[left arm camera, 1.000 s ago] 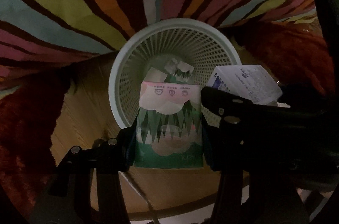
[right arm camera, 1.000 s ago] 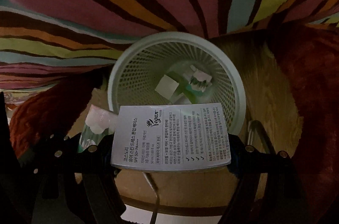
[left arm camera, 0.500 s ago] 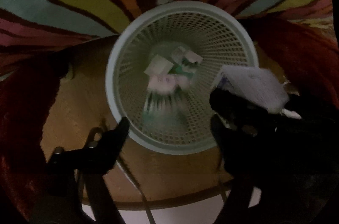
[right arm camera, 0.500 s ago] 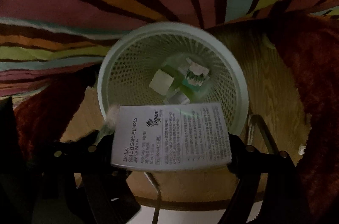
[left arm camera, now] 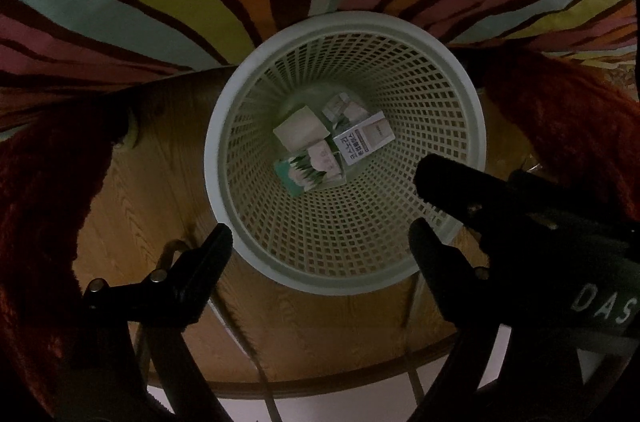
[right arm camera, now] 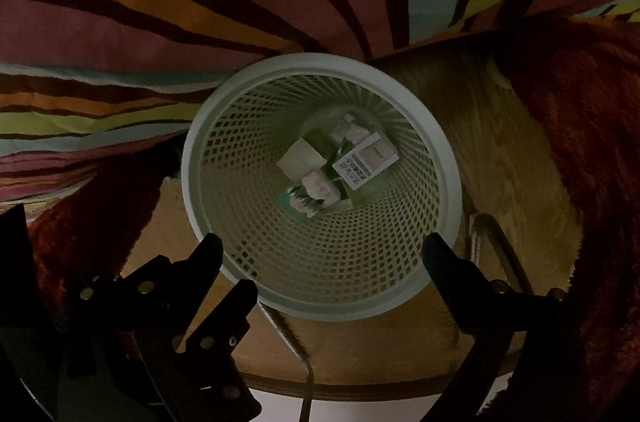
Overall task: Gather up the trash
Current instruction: 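Move both grippers back toward the crumpled paper on the bed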
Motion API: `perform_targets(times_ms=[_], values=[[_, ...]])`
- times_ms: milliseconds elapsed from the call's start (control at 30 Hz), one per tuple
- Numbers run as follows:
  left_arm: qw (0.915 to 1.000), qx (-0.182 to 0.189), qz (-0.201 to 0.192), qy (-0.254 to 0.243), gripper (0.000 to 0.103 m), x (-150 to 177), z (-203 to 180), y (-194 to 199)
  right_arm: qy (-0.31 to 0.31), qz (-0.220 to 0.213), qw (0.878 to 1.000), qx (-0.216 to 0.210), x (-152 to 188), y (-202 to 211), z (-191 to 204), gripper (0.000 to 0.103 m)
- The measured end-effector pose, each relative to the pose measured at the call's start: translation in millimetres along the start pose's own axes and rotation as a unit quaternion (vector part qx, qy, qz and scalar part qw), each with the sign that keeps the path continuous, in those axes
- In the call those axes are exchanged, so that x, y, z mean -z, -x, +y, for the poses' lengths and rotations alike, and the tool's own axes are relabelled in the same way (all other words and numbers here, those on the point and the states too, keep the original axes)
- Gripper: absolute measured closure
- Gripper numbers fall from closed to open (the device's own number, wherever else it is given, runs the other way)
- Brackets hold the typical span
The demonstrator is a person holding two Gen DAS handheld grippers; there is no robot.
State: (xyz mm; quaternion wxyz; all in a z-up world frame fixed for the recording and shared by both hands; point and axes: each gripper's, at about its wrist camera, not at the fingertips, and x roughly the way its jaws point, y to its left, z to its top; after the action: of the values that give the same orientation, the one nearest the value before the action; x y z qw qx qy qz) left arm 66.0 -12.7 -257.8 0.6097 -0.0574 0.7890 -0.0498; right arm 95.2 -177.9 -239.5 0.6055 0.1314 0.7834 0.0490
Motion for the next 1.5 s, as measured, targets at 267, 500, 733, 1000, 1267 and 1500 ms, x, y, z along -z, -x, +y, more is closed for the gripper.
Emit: perform_targets(times_ms=[267, 500, 733, 1000, 1267, 1500], values=[[0.9997, 0.014, -0.008, 0.019, 0.016, 4.7, 8.5, 7.9, -0.019, -0.016, 0.999, -0.022, 1.9, 11.6, -10.3, 0.008], [0.9984, 0.024, -0.035, 0.037, 0.016, 11.4, 14.1, 23.8, -0.027, -0.029, 0.999, -0.032, 5.0, 22.5, -11.9, 0.008], [0.9924, 0.069, -0.073, 0.071, 0.016, 21.5, 27.0, 46.6, -0.025, -0.045, 0.997, -0.054, 11.7, 35.7, -12.7, 0.008], [0.9866, 0.089, -0.121, 0.063, 0.016, 32.8, 25.3, 74.8, -0.025, -0.075, 0.993, -0.087, 20.2, 54.0, -12.0, 0.008], [0.9746, 0.058, -0.216, 0.016, 0.016, 46.4, 9.4, 116.7, 0.019, -0.128, 0.988, -0.088, 28.1, 75.7, 0.6, 0.008], [0.964, 0.052, -0.261, 0.005, 0.016, 48.9, 6.2, 136.0, 0.055, -0.172, 0.979, -0.092, 33.8, 96.5, 9.5, 0.008]])
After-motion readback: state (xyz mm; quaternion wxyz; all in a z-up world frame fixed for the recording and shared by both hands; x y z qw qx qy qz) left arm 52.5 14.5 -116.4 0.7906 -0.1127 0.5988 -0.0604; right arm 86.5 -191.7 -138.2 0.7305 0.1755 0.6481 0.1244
